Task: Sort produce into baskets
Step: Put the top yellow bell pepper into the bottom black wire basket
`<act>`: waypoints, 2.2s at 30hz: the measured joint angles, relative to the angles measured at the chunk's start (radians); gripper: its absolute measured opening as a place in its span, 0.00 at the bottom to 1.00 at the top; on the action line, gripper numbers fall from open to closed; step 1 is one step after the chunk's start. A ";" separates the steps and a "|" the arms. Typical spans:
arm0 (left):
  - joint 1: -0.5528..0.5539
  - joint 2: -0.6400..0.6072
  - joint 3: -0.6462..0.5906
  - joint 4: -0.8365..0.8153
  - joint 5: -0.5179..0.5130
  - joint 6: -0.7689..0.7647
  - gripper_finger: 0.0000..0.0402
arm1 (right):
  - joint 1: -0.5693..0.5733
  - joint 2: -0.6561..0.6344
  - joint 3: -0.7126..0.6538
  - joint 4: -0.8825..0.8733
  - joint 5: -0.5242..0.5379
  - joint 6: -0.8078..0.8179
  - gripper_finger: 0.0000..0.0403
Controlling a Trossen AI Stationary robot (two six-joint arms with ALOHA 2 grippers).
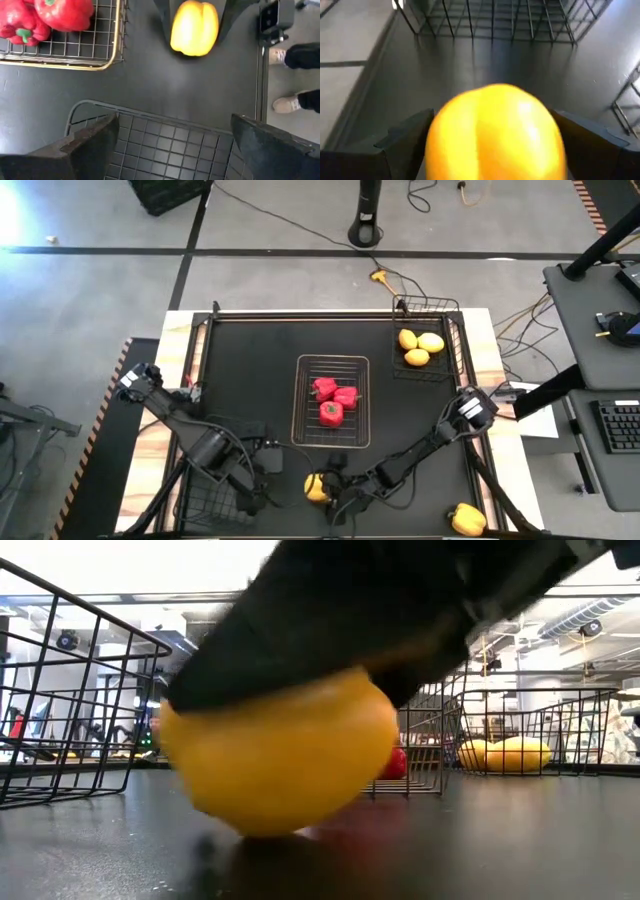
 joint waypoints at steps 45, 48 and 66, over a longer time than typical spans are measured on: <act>0.087 0.209 -0.003 0.430 -0.006 0.169 0.91 | 0.140 -0.242 0.156 -0.938 -0.010 0.251 0.95; 0.090 0.242 -0.002 0.453 0.038 0.166 0.91 | 0.143 -0.242 0.147 -0.960 -0.007 0.231 0.95; 0.110 0.403 -0.003 0.547 0.018 0.060 0.89 | 0.159 -0.242 0.135 -0.975 0.028 0.306 0.95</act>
